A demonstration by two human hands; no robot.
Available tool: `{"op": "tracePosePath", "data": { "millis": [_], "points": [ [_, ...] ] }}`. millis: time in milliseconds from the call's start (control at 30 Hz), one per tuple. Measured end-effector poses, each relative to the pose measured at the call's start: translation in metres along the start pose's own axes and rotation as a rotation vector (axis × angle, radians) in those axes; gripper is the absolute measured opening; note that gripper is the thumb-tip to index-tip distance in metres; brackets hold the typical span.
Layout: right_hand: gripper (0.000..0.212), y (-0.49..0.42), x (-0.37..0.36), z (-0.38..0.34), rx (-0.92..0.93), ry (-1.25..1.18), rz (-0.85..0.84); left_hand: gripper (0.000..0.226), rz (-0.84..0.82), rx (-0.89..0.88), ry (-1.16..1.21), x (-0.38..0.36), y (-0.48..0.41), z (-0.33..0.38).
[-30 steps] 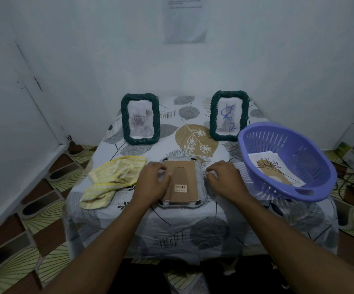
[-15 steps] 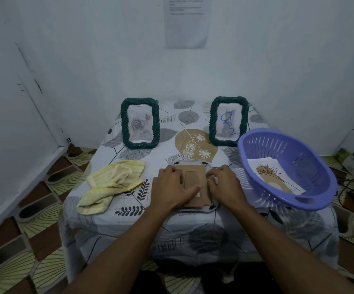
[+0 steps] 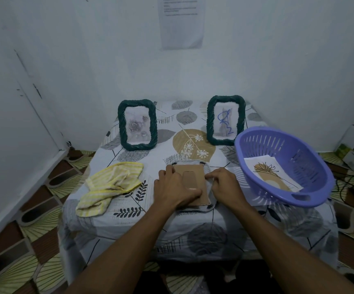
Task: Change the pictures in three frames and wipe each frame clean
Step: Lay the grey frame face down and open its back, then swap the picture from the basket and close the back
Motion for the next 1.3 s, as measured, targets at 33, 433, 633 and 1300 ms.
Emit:
{"op": "tracePosePath", "data": {
  "millis": [33, 433, 633, 1300],
  "points": [
    [0.041, -0.001, 0.000, 0.000, 0.000, -0.006, 0.002, 0.082, 0.012, 0.010, 0.030, 0.002, 0.000, -0.001],
    [0.043, 0.001, 0.001, -0.005, 0.035, -0.010, 0.011, 0.065, 0.090, 0.066, 0.233, 0.019, 0.001, -0.012],
    [0.032, -0.001, -0.007, -0.004, 0.090, 0.049, -0.017, 0.045, 0.104, 0.091, 0.366, 0.025, 0.000, -0.024],
    [0.029, -0.014, 0.000, 0.001, 0.095, 0.084, -0.058, 0.063, 0.131, 0.158, 0.003, 0.041, 0.003, -0.091]
  ]
}}
Point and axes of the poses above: each hand's wrist, its own y-axis away from the middle knuckle, its own x-axis out of the back of the hand, z = x × y, the point moved 9 cm from there along -y, towards the middle knuckle, and after that the axes turned 7 degrees about -x, right-handed, at the moved point
